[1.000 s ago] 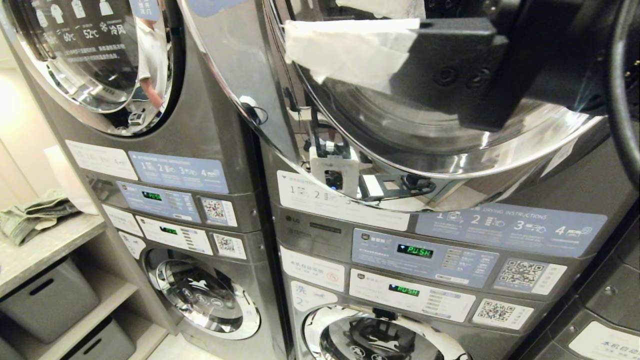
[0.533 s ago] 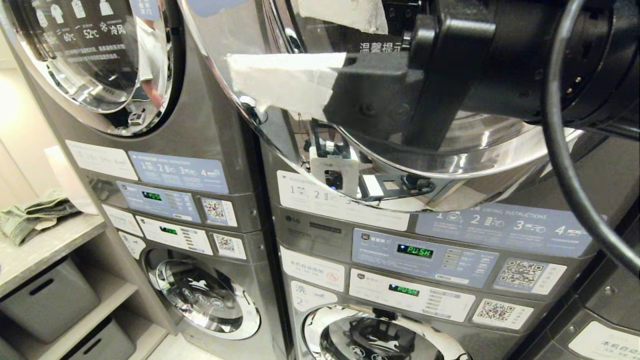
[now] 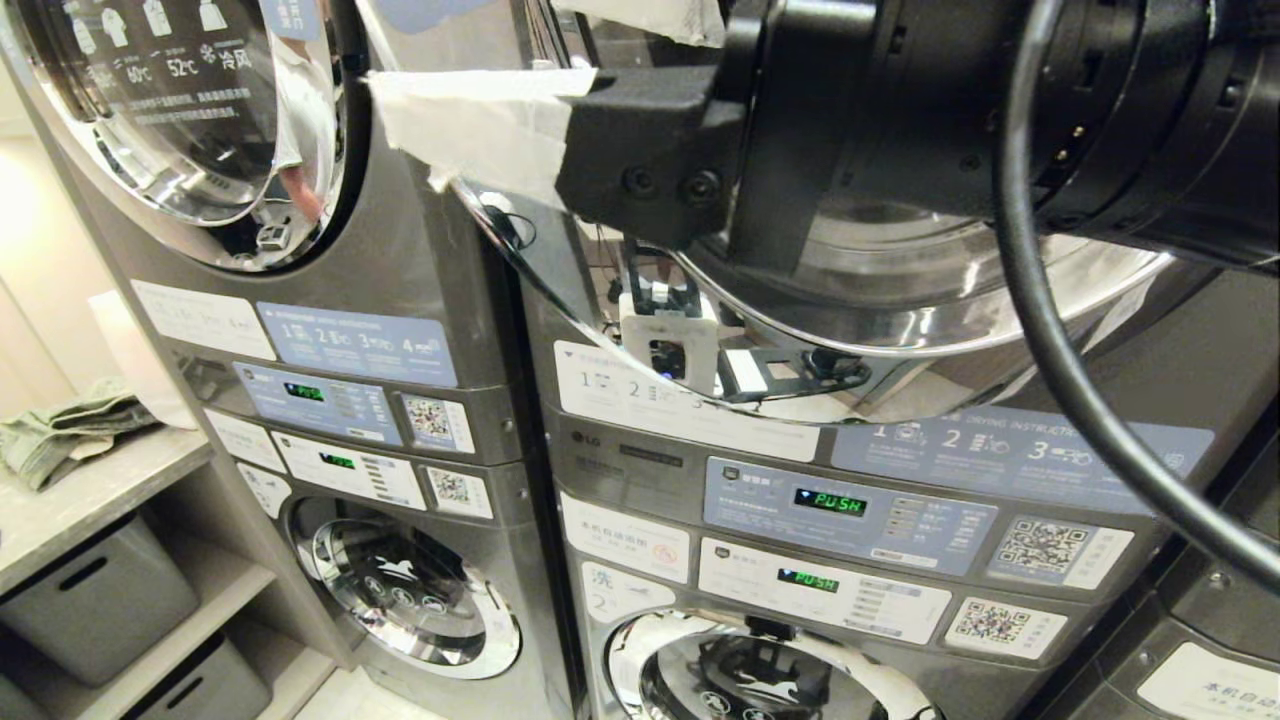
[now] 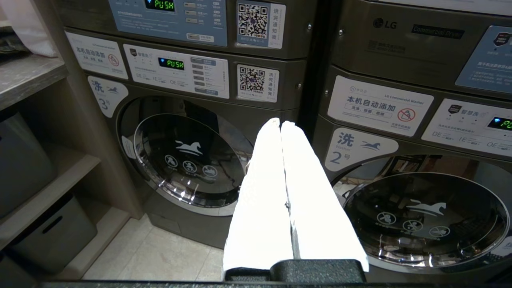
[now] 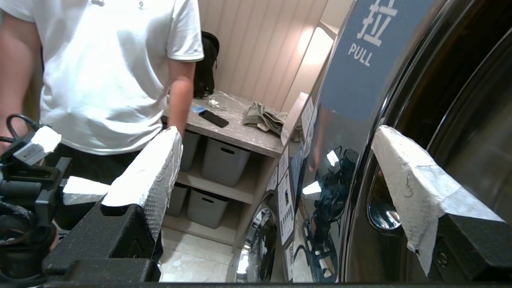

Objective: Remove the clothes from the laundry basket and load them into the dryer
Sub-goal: Open the dryer

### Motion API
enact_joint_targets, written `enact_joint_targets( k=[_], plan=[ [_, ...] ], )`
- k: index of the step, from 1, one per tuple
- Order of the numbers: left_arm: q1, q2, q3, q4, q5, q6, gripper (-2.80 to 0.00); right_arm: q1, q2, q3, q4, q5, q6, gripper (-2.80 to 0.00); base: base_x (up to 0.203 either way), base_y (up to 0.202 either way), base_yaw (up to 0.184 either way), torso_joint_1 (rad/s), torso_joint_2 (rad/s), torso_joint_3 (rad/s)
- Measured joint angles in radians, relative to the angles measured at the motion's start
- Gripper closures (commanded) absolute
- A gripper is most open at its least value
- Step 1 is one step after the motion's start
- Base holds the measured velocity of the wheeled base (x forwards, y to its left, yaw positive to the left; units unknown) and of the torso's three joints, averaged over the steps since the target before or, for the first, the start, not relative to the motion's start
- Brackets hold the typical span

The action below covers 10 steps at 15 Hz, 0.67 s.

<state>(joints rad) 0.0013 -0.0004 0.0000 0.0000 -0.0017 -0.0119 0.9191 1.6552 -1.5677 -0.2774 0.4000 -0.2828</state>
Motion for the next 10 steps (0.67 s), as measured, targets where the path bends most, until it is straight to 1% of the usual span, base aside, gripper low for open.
enact_joint_targets(
  k=[6,10],
  plan=[
    [0.0,0.0,0.0,0.0,0.0,0.0,0.0,0.003,0.018,-0.004,0.002,-0.005,-0.003,-2.8,0.0,0.0,0.0,0.0,0.0,0.0],
    [0.0,0.0,0.0,0.0,0.0,0.0,0.0,0.02,0.029,-0.012,0.003,-0.004,-0.001,-2.8,0.0,0.0,0.0,0.0,0.0,0.0]
  ],
)
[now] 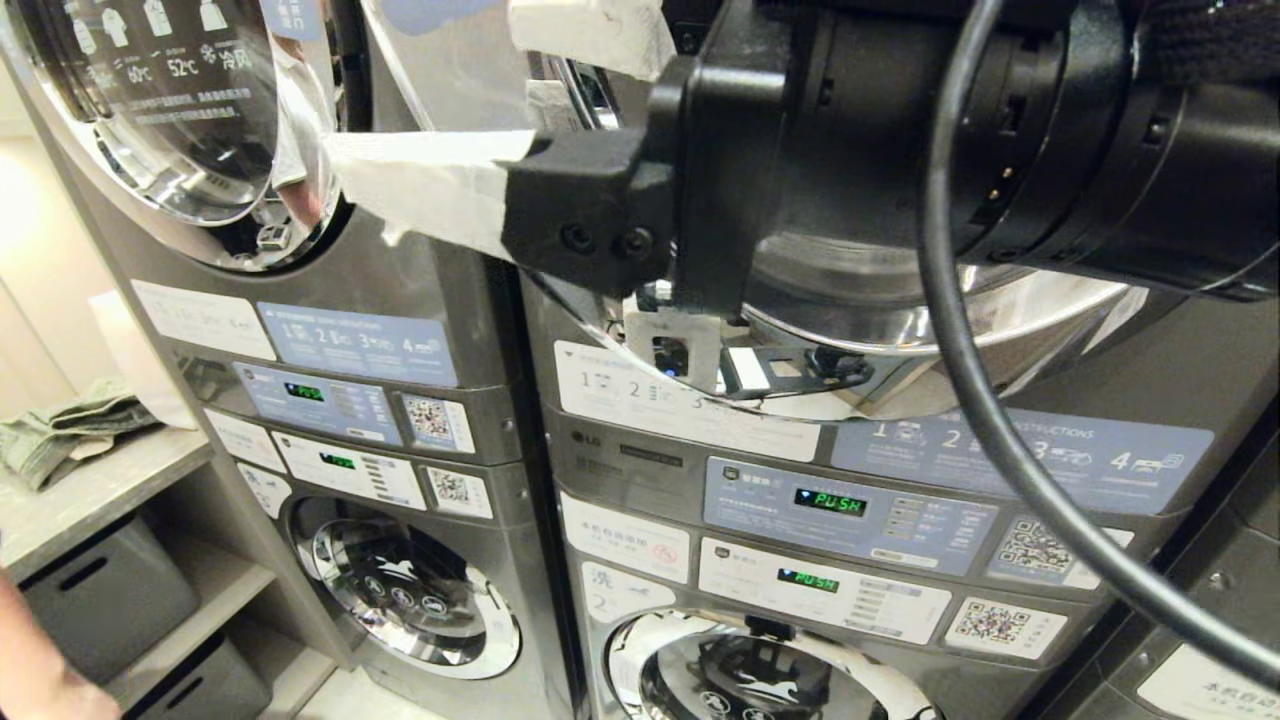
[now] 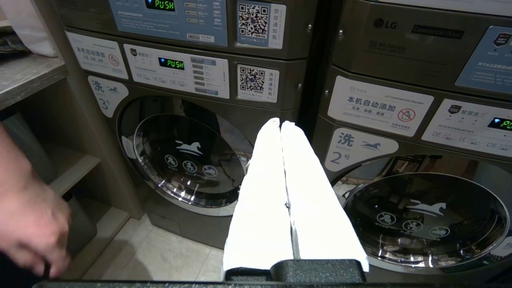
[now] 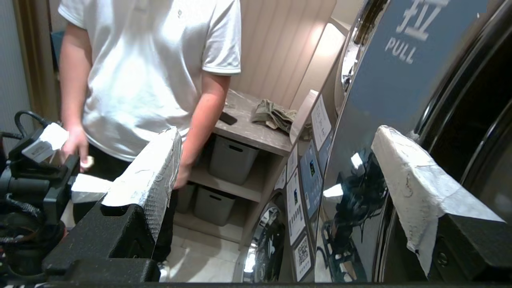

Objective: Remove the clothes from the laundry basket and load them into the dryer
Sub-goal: Open the dryer

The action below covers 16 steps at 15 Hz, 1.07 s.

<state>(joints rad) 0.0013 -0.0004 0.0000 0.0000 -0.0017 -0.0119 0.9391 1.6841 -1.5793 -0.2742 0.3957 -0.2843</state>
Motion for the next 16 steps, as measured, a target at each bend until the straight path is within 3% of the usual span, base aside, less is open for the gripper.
enact_joint_targets(
  k=[4,16],
  plan=[
    [0.0,0.0,0.0,0.0,0.0,0.0,0.0,0.001,0.02,-0.064,-0.002,-0.003,0.004,-2.8,0.0,0.0,0.0,0.0,0.0,0.0],
    [0.0,0.0,0.0,0.0,0.0,0.0,0.0,-0.046,0.011,-0.07,-0.013,-0.001,0.032,-2.8,0.0,0.0,0.0,0.0,0.0,0.0]
  ],
)
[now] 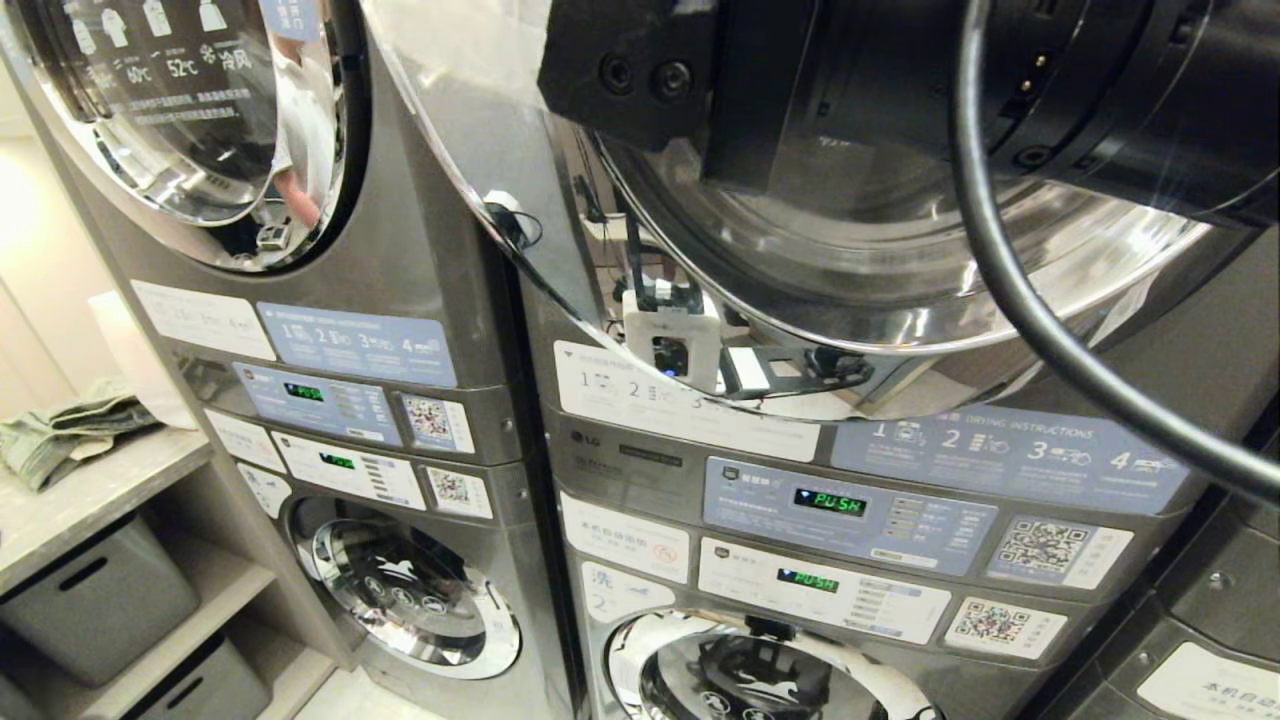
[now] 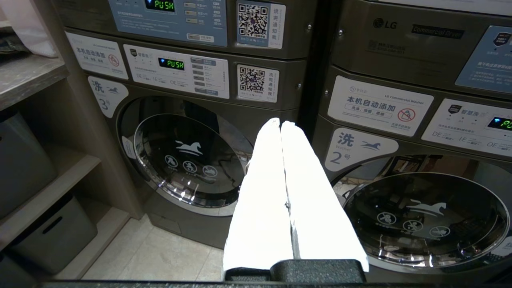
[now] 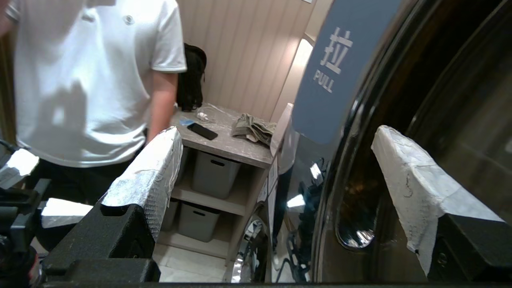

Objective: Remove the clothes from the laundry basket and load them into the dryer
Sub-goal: Open the dryer

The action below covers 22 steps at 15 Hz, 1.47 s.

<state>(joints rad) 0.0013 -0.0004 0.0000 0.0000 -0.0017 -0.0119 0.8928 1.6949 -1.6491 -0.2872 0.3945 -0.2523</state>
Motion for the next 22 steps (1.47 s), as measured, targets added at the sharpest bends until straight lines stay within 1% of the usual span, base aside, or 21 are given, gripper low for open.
enact_joint_targets(
  k=[6,8,9,12,17,19,22],
  plan=[
    [0.0,0.0,0.0,0.0,0.0,0.0,0.0,-0.008,0.031,0.0,0.0,0.005,0.0,-2.8,0.0,0.0,0.0,0.0,0.0,0.0],
    [0.0,0.0,0.0,0.0,0.0,0.0,0.0,-0.008,0.036,0.002,0.001,0.025,0.003,-2.8,0.0,0.0,0.0,0.0,0.0,0.0],
    [0.0,0.0,0.0,0.0,0.0,0.0,0.0,-0.007,0.036,0.006,0.003,0.049,0.004,-2.8,0.0,0.0,0.0,0.0,0.0,0.0],
    [0.0,0.0,0.0,0.0,0.0,0.0,0.0,-0.006,0.012,0.042,0.006,0.154,0.007,-2.8,0.0,0.0,0.0,0.0,0.0,0.0],
    [0.0,0.0,0.0,0.0,0.0,0.0,0.0,-0.005,-0.078,0.163,0.02,0.328,0.005,-2.8,0.0,0.0,0.0,0.0,0.0,0.0],
    [0.0,0.0,0.0,0.0,0.0,0.0,0.0,-0.005,-0.126,0.219,0.02,0.356,0.0,-2.8,0.0,0.0,0.0,0.0,0.0,0.0],
    [0.0,0.0,0.0,0.0,0.0,0.0,0.0,-0.005,-0.204,0.305,0.02,0.361,-0.001,-2.8,0.0,0.0,0.0,0.0,0.0,0.0]
  ],
)
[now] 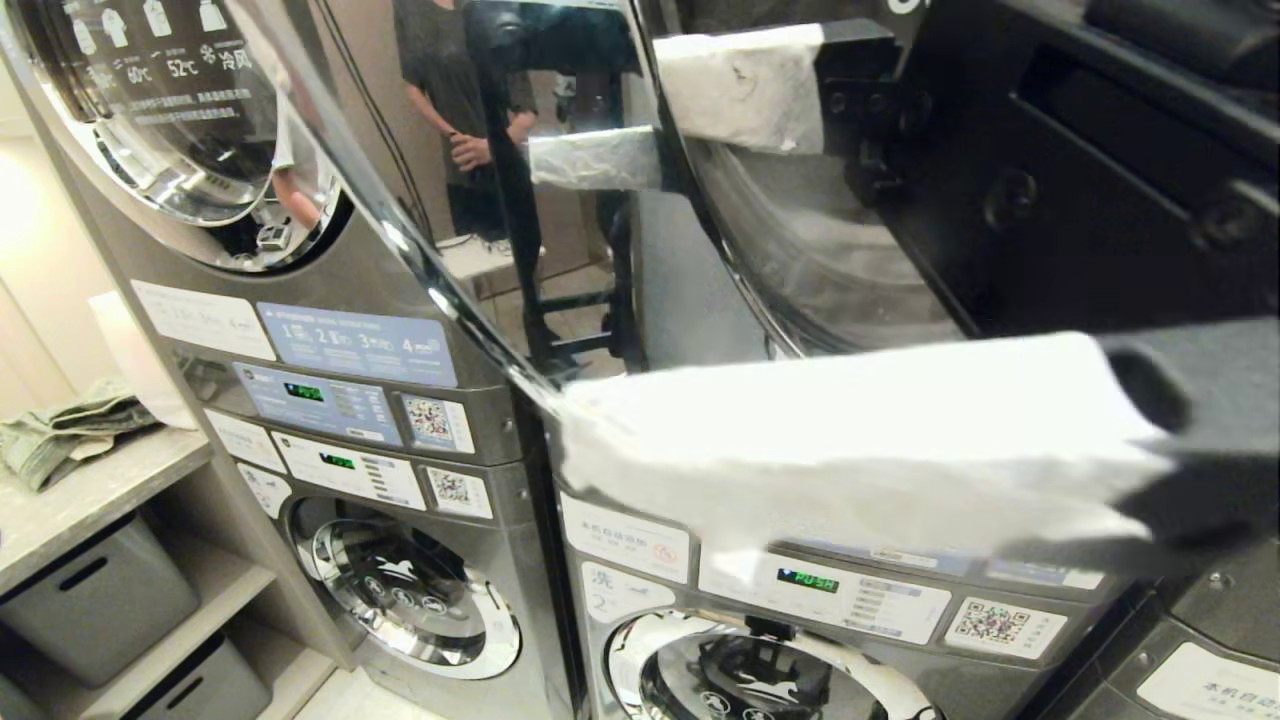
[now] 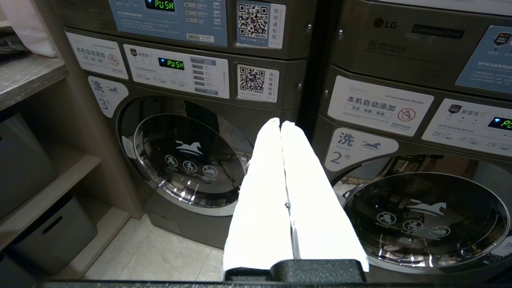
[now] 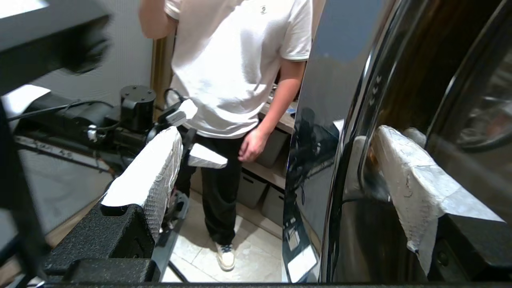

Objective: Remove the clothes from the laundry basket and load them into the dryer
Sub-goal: Open the dryer

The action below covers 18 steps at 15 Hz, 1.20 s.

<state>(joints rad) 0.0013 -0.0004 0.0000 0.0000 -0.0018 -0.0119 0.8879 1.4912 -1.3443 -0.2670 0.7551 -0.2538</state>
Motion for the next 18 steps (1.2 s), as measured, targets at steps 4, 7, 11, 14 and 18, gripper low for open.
enact_joint_targets(
  k=[4,7,11,14,18],
  plan=[
    [0.0,0.0,0.0,0.0,0.0,0.0,0.0,-0.001,-0.102,0.111,-0.002,-0.01,-0.001,-2.8,0.0,0.0,0.0,0.0,0.0,0.0],
    [0.0,0.0,0.0,0.0,0.0,0.0,0.0,-0.007,-0.162,0.135,-0.001,-0.056,0.015,-2.8,0.0,0.0,0.0,0.0,0.0,0.0],
    [0.0,0.0,0.0,0.0,0.0,0.0,0.0,-0.069,-0.308,0.218,0.016,-0.088,0.097,-2.8,0.0,0.0,0.0,0.0,0.0,0.0],
    [0.0,0.0,0.0,0.0,0.0,0.0,0.0,-0.192,-0.476,0.316,0.078,-0.192,0.176,-2.8,0.0,0.0,0.0,0.0,0.0,0.0],
    [0.0,0.0,0.0,0.0,0.0,0.0,0.0,-0.337,-0.731,0.459,0.188,-0.39,0.252,0.0,0.0,0.0,0.0,0.0,0.0,0.0]
  ],
)
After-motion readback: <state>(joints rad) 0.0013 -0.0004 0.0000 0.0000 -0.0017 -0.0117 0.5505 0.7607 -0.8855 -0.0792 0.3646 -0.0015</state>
